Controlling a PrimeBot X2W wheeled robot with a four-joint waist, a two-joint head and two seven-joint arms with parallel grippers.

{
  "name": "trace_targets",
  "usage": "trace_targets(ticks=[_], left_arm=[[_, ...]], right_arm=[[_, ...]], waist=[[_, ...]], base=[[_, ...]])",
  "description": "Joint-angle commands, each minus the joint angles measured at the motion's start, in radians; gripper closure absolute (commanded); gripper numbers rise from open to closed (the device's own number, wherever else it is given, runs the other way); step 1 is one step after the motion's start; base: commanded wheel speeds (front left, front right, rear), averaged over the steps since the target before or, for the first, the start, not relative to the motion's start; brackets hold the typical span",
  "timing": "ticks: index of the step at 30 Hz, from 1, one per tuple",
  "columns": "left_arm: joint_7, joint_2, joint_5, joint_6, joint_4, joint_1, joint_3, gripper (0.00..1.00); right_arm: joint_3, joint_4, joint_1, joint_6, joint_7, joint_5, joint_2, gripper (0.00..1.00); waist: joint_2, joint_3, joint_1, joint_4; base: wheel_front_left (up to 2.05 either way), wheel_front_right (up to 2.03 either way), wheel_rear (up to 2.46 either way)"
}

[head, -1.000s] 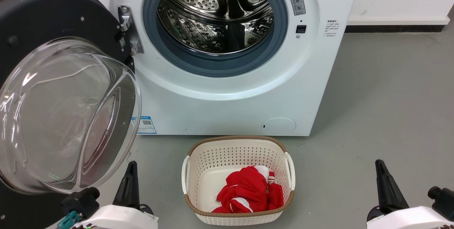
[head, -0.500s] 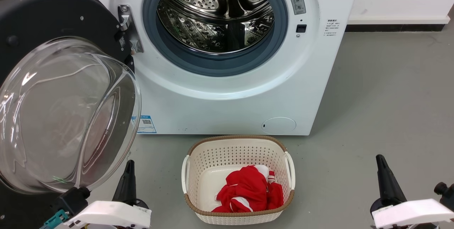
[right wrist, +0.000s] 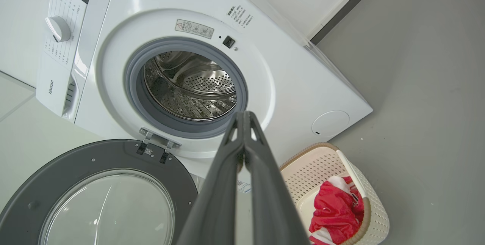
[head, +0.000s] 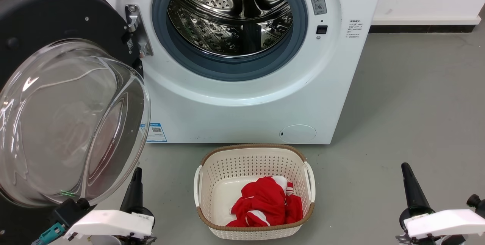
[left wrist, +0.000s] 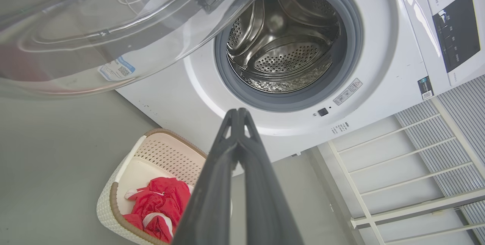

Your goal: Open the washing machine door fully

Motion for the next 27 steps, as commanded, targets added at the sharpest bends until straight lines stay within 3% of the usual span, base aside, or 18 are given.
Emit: trace_targets(ticks=[1,27], left_arm=[[0.008,0.002,-0.031,-0.005,-0.006,-0.027,0.006,1.00],[0.078,0.000,-0.316,-0.023,0.025,-0.061,0.037,1.00]], right_arm=[[-0.002,-0.004,-0.033,0.000,0.005,0.034,-0.008,1.00],[-0.014,0.033,-0.075,0.000,0.069,0.317,-0.007,1.00]], waist=[[0.0000,0.000,0.0000,0.000],[0.0000,0.005,0.0000,-0.002]], base=[[0.00,0.00,0.00],[0.00,0.00,0.00]])
